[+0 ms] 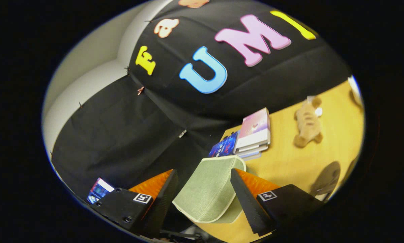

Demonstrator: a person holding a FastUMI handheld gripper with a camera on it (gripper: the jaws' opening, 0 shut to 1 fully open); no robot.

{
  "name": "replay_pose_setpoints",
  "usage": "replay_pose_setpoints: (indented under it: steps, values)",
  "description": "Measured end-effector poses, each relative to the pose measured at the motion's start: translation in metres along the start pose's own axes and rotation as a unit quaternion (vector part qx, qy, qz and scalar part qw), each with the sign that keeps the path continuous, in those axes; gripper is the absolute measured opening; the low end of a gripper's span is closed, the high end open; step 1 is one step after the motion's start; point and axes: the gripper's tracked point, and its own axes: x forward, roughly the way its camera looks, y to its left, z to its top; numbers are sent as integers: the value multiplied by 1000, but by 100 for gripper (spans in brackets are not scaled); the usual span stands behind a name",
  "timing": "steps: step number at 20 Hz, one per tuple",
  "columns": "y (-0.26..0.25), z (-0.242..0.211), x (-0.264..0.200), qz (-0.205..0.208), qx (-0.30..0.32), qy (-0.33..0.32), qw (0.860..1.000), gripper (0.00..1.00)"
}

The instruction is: Open the storage box then place both shoes into the box .Put the left shoe in first, then the right shoe, with the right side of both shoes facing outward in a uniform manner.

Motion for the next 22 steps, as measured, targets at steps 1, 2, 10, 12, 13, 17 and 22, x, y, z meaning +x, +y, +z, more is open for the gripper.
replay_pose_setpoints:
  steps: [1, 2, 10, 12, 13, 17, 22]
  values:
    - [-13, -10, 5, 5, 26, 17, 1000, 98]
    - [-24, -22, 11, 7, 49, 35, 998, 98]
    - [-70, -98, 55, 61, 224, 139, 963, 96]
    - [-70, -115, 63, 76, 249, 159, 952, 96]
    - [-68, -120, 67, 86, 261, 165, 947, 96]
    - [-61, -123, 66, 132, 300, 157, 932, 85]
    - [-54, -114, 54, 168, 327, 147, 918, 20]
